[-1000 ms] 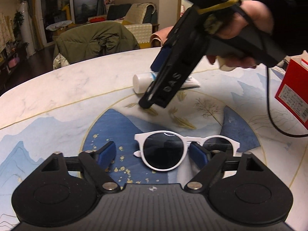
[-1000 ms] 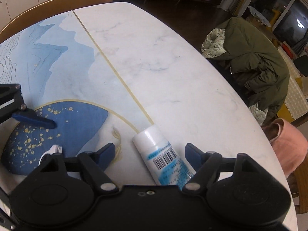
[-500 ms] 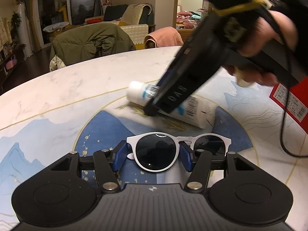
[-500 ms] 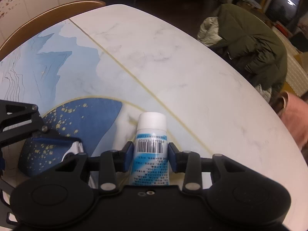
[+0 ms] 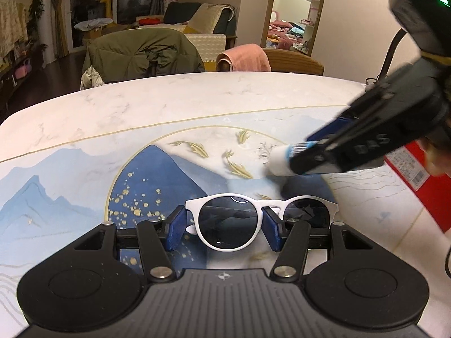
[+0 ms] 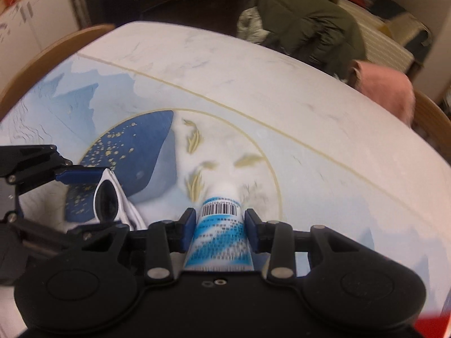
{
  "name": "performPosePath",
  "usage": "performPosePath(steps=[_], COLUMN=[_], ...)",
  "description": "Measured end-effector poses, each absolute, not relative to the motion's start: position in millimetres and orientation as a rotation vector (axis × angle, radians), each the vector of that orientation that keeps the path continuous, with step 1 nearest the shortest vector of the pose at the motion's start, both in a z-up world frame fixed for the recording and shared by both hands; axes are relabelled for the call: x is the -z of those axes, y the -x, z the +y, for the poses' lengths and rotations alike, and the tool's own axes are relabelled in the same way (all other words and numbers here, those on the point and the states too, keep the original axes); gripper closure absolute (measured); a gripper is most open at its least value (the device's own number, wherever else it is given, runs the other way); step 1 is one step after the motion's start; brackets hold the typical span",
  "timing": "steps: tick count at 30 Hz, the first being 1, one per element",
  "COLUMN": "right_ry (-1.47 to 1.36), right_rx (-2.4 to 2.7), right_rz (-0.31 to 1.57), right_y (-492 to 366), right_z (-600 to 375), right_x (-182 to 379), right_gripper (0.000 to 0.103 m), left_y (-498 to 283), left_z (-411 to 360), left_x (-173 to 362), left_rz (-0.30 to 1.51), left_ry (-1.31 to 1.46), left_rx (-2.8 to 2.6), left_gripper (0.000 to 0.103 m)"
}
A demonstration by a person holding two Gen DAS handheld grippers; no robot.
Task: Organize rigid objects
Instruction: 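Carry the sunglasses and toothpaste into the shoebox and open both tools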
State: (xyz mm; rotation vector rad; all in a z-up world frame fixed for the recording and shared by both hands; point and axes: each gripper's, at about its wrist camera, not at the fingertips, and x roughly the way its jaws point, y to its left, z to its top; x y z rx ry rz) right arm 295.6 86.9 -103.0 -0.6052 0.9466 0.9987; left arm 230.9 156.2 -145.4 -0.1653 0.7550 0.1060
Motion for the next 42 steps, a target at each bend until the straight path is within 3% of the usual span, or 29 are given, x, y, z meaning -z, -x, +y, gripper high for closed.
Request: performPosePath(steps=[25, 42], right_ry=[0.233, 0.096], right_rx=[-0.831, -0.71], right_rz=[0.904, 0.84], right_y=[-224.9, -271.7], right_z=[-96.0, -233.3], right_x=[4.8, -8.2], right_gripper=[0.066, 0.066], left_y=[-204.0, -266.9], left_z=[42.3, -94.2], left_x=[53.3, 25.8], left_rz=[0.7, 0.711], left_ry=[0.122, -0.006], left_rx=[0.004, 0.165], left_gripper=[0.046, 0.046])
